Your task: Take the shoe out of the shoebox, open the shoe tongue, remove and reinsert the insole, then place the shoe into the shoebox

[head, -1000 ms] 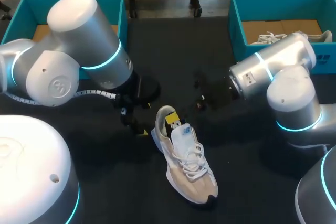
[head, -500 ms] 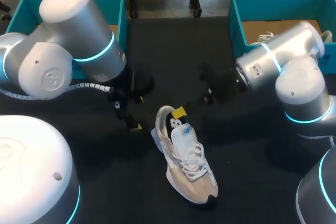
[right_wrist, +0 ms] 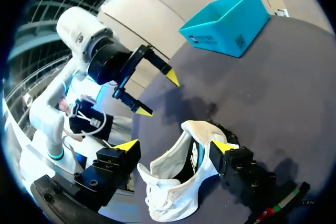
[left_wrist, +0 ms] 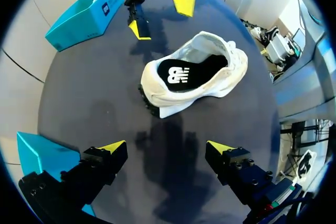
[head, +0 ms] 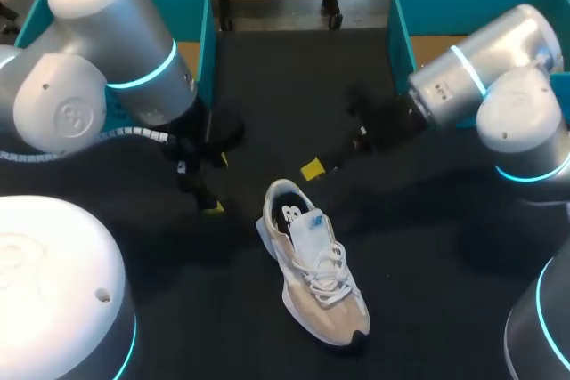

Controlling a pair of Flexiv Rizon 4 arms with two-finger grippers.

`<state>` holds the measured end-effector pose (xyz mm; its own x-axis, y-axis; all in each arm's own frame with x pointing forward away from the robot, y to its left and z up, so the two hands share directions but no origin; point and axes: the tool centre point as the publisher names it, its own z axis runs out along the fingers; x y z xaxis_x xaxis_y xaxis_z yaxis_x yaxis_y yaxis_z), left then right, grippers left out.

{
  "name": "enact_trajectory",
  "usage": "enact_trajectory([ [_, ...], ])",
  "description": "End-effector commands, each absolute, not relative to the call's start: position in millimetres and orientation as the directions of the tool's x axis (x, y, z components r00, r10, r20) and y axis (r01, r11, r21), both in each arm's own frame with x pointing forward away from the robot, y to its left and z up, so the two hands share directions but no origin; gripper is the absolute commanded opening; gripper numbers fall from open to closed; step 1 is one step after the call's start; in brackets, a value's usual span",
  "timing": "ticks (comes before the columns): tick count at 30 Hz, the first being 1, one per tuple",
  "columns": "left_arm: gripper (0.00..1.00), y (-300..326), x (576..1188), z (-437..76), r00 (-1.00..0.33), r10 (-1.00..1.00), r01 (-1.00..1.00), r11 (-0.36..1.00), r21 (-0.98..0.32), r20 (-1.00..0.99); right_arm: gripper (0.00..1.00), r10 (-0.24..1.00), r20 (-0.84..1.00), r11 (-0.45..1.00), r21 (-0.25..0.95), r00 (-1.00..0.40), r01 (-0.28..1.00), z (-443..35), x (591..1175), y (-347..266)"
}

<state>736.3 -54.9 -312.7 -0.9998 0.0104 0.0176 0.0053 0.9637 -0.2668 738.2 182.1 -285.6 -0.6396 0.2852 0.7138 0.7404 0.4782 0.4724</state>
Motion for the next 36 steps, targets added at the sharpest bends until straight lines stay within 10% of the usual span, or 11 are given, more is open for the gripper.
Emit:
enact_trajectory([
  [1,1.00,-43.5,739.9,-301.0,-0.999,0.017,0.008,0.965,-0.262,0.030,0.81,0.319,0.743,0.506,0.391,-0.588,0.769,-270.4,746.9,164.1],
  [12,1.00,-17.4,751.5,-288.0,-0.996,0.024,0.003,0.969,-0.245,0.083,0.77,0.412,0.832,0.560,0.091,-0.372,0.823,-268.5,773.6,147.3],
  [36,1.00,29.3,770.1,-271.1,-0.984,0.109,0.079,0.976,-0.205,0.142,0.50,0.791,0.595,0.274,-0.131,-0.145,0.953,-254.3,775.1,157.3],
])
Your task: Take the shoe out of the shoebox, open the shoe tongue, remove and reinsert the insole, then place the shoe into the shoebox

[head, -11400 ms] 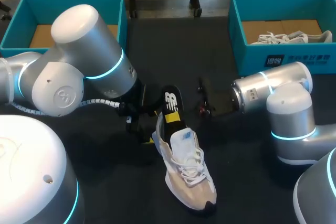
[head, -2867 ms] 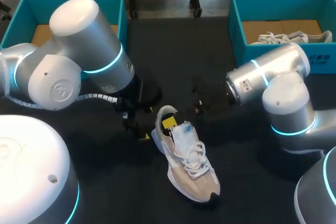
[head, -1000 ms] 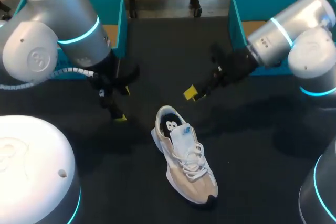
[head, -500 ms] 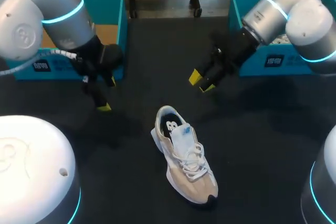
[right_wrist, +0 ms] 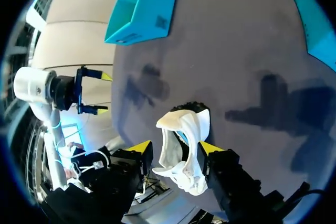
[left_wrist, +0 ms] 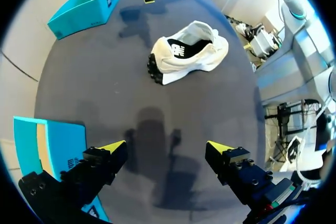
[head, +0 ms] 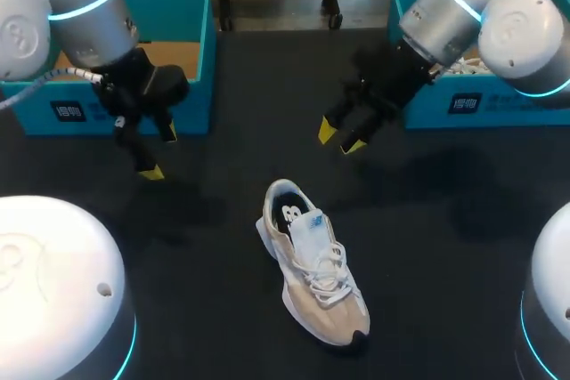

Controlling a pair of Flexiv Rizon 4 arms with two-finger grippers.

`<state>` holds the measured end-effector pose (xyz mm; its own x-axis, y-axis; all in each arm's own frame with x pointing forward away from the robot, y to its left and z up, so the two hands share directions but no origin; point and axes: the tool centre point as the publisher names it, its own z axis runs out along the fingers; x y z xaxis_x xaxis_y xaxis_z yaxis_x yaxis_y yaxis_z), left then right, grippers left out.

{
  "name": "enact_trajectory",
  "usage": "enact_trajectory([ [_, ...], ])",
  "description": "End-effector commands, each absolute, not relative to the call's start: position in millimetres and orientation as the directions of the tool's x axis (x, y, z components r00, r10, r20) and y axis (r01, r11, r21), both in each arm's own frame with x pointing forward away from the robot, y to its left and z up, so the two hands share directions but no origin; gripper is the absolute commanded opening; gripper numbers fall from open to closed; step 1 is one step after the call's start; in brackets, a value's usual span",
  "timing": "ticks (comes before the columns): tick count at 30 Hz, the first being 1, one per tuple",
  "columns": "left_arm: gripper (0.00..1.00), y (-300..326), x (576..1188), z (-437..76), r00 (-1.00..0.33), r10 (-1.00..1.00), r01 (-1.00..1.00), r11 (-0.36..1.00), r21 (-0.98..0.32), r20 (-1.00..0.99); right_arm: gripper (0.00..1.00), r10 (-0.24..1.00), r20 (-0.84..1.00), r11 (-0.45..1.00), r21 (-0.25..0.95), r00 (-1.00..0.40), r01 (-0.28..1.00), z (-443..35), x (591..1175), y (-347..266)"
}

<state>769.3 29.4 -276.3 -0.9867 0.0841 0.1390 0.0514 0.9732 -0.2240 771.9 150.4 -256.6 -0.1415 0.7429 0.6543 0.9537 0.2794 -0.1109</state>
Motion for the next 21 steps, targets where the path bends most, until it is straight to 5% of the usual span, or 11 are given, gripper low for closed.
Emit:
enact_trajectory([
  [1,1.00,31.0,770.2,-269.7,-0.982,0.124,0.093,0.974,-0.207,0.141,0.50,0.802,0.581,0.265,-0.138,-0.138,0.954,-254.7,775.0,159.6],
  [13,1.00,67.1,794.5,-241.6,-0.949,0.290,0.254,0.935,-0.246,0.123,0.36,0.885,0.452,0.205,-0.159,-0.113,0.966,-250.8,763.8,179.9],
  [21,1.00,79.9,801.1,-233.8,-0.932,0.334,0.295,0.923,-0.246,0.138,0.00,0.923,0.370,0.179,-0.160,-0.109,0.971,-241.1,755.2,190.6],
])
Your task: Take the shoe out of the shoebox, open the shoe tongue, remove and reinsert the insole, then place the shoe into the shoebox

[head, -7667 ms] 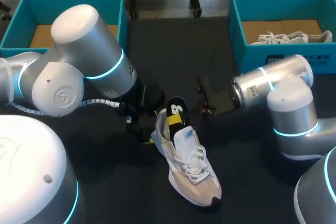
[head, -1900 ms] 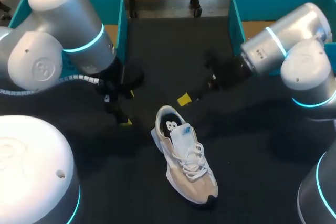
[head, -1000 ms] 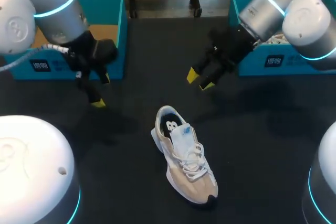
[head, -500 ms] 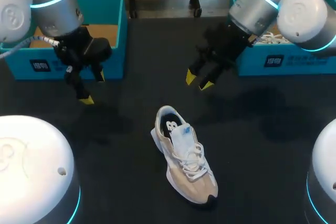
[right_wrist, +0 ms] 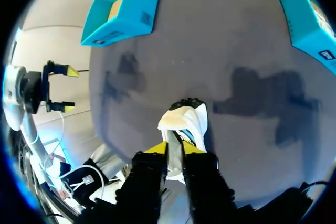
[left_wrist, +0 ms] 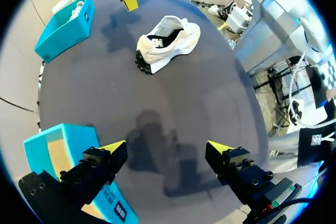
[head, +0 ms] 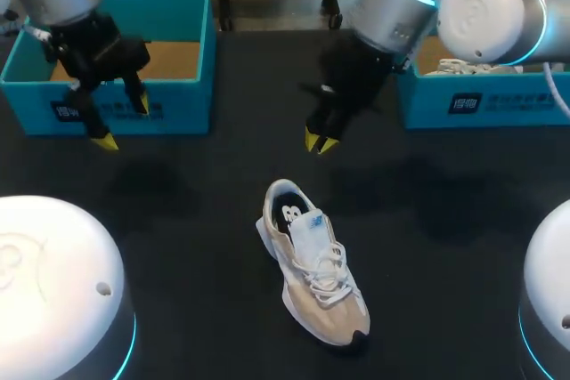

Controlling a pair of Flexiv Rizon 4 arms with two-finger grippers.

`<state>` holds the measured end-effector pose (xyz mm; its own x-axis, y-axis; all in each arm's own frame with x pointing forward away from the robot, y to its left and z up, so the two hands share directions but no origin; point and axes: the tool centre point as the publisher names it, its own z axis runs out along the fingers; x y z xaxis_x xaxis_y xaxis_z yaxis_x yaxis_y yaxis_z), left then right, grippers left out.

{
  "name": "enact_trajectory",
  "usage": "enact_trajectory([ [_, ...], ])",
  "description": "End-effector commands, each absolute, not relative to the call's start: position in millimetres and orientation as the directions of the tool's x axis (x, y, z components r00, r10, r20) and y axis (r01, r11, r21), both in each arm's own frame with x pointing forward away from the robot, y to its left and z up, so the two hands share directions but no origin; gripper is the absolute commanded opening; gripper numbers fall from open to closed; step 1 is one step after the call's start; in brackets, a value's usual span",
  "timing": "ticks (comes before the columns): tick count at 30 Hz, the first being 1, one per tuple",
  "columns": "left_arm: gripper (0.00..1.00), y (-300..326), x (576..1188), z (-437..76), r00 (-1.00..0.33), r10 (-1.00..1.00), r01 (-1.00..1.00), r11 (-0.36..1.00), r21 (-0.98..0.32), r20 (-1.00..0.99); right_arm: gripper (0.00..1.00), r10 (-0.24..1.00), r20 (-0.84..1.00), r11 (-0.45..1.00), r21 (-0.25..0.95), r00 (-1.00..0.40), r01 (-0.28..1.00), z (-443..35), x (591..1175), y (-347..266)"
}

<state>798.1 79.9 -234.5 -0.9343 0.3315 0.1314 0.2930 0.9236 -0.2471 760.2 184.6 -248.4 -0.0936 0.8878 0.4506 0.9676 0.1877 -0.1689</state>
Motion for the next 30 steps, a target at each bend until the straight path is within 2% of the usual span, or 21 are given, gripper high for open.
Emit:
enact_trajectory([
  [1,1.00,79.9,801.1,-233.8,-0.932,0.334,0.295,0.923,-0.246,0.138,0.00,0.928,0.355,0.175,-0.147,-0.113,0.973,-239.4,754.1,192.3],
  [4,1.00,79.9,801.1,-233.8,-0.932,0.334,0.295,0.923,-0.246,0.138,0.00,0.943,0.310,0.163,-0.102,-0.124,0.981,-232.7,750.4,198.9],
  [6,1.00,79.9,801.1,-233.8,-0.932,0.334,0.295,0.923,-0.246,0.138,0.00,0.945,0.302,0.136,-0.023,-0.123,0.990,-226.4,746.7,203.7],
  [20,1.00,79.9,801.1,-233.8,-0.932,0.334,0.295,0.923,-0.246,0.138,0.00,0.945,0.302,0.136,-0.023,-0.123,0.990,-226.4,746.7,203.7],
  [23,1.00,79.9,801.1,-233.8,-0.932,0.334,0.295,0.923,-0.246,0.138,0.00,0.984,0.119,0.134,0.016,-0.135,0.991,-219.0,740.7,224.7],
  [25,1.00,79.9,801.1,-233.8,-0.932,0.334,0.295,0.923,-0.246,0.138,0.00,0.985,0.065,0.157,0.076,-0.162,0.985,-215.6,734.3,234.4],
  [30,1.00,79.9,801.1,-233.8,-0.932,0.334,0.295,0.923,-0.246,0.138,0.00,0.984,-0.085,0.164,0.095,-0.156,0.982,-222.1,727.2,258.0],
])
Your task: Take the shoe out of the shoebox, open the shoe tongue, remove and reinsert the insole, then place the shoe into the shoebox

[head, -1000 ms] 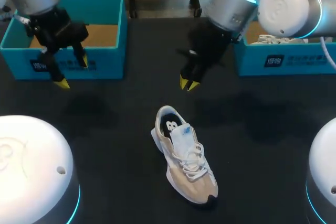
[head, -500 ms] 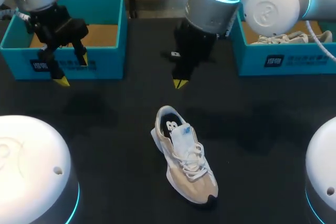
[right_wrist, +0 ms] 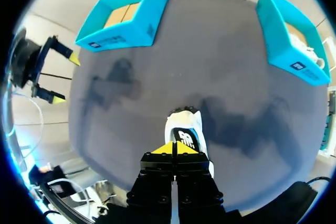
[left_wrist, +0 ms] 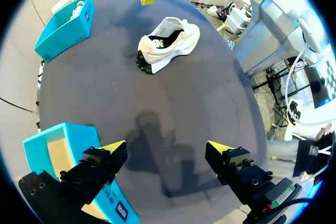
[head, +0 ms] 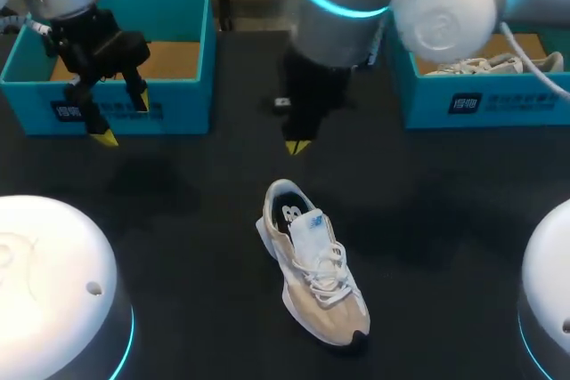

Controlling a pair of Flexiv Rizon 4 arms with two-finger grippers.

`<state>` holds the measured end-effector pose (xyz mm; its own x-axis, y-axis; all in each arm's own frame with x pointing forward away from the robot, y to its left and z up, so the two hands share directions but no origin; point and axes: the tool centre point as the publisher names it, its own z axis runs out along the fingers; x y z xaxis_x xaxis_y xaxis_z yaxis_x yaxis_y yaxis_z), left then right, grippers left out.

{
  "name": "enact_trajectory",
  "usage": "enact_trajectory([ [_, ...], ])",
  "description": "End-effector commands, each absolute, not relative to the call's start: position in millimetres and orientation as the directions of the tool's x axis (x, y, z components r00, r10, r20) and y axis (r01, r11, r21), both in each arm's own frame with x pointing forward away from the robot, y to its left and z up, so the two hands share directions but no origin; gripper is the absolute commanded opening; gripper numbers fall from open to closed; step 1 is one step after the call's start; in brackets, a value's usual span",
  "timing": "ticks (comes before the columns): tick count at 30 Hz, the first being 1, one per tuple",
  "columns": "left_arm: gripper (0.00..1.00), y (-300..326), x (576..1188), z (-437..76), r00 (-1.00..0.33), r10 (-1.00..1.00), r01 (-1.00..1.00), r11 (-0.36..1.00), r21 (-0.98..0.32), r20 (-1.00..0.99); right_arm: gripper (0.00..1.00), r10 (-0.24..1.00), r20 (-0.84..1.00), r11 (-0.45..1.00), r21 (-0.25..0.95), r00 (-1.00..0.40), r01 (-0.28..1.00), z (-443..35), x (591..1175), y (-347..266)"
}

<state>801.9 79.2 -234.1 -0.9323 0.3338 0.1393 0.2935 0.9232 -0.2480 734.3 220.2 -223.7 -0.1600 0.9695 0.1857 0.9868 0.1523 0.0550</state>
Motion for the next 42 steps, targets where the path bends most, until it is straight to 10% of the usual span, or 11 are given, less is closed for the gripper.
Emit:
enact_trajectory([
  [1,1.00,79.9,801.1,-233.8,-0.932,0.334,0.295,0.923,-0.246,0.138,0.00,0.982,-0.095,0.171,0.102,-0.162,0.980,-223.5,725.5,263.6],
  [42,1.00,79.9,801.1,-233.8,-0.932,0.334,0.295,0.923,-0.246,0.138,0.00,0.917,-0.197,0.368,0.091,-0.345,0.925,-299.9,708.6,222.1],
])
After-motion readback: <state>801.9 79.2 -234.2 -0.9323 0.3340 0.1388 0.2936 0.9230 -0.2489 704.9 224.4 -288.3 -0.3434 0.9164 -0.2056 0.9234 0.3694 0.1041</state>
